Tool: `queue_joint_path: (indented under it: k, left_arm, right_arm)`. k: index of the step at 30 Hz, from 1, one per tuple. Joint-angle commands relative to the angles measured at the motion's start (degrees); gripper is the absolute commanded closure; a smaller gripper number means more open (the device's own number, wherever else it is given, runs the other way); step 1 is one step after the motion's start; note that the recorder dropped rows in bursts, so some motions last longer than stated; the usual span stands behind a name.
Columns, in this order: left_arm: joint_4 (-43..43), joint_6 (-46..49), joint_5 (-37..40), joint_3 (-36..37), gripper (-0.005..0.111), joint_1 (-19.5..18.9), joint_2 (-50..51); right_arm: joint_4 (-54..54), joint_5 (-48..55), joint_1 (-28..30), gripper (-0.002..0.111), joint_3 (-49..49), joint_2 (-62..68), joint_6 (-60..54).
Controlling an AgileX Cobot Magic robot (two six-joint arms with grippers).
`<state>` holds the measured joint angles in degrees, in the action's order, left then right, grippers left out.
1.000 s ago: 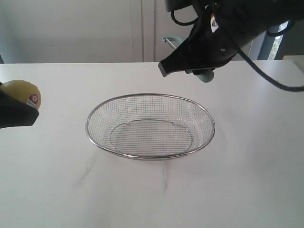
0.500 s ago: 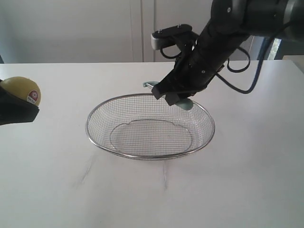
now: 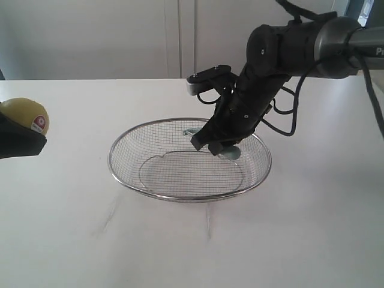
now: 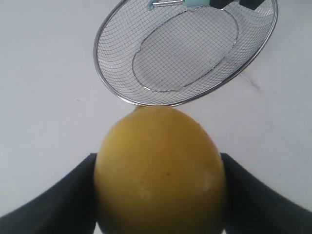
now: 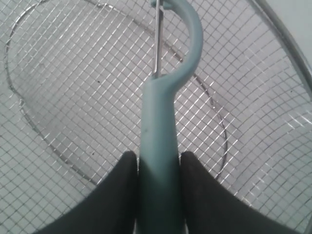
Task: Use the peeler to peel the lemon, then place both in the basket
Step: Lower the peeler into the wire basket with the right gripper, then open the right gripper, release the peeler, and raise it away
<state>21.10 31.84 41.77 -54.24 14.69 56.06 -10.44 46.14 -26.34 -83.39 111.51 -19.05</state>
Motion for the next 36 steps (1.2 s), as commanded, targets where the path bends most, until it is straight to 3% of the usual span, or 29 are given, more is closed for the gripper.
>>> queue_joint_path:
  k: [1, 17, 33, 36]
  left_arm:
    - [0.67, -0.38, -0.09, -0.54, 0.107, 0.3, -0.66]
    - [1.14, -0.38, -0.09, -0.54, 0.107, 0.3, -0.66]
    - [1.13, -0.38, 0.02, -0.54, 0.107, 0.3, -0.66]
    - [1.13, -0.38, 0.02, -0.54, 0.107, 0.3, -0.66]
  right_arm:
    - [1.4, -2.25, 0.4, 0.108, -0.47, 0.87, -0.7]
    - [0.99, 0.65, 0.4, 0.105, -0.47, 4.67, 0.21]
    - [0.88, -0.05, 0.4, 0.055, -0.47, 4.67, 1.25]
    - [0.88, 0.07, 0.4, 0.05, -0.58, 4.3, 1.25]
